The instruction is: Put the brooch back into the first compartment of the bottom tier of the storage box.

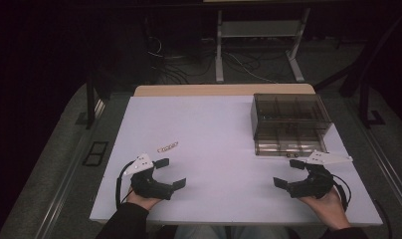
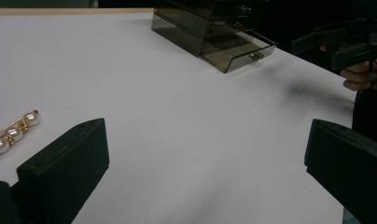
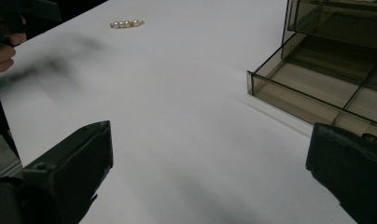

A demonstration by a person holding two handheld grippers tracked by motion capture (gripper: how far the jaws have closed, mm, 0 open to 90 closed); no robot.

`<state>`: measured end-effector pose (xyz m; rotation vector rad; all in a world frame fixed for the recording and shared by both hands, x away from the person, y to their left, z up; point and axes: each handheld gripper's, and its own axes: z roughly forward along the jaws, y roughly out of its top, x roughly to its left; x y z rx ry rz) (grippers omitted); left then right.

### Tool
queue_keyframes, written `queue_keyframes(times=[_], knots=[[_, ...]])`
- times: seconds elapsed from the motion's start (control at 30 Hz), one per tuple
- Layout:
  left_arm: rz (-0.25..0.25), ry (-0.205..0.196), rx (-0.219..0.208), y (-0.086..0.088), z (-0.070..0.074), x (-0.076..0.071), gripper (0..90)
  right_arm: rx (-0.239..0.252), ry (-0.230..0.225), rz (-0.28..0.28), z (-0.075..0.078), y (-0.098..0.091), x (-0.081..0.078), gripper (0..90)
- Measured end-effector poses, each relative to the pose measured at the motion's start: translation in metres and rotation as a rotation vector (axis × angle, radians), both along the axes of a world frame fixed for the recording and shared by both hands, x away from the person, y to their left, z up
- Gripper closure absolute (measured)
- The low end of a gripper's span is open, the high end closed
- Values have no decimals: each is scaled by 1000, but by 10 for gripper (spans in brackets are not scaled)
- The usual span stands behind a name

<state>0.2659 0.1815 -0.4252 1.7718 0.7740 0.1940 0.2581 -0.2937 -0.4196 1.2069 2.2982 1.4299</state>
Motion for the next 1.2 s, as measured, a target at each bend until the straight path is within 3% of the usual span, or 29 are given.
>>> queue_keyframes(times=[0.77,1.2], knots=[[-5,8,2,-2,3,-2,0,5,13,10,1,0,0,1],[-23,6,42,-1,15,-2,0,-3,12,18,1,0,0,1]])
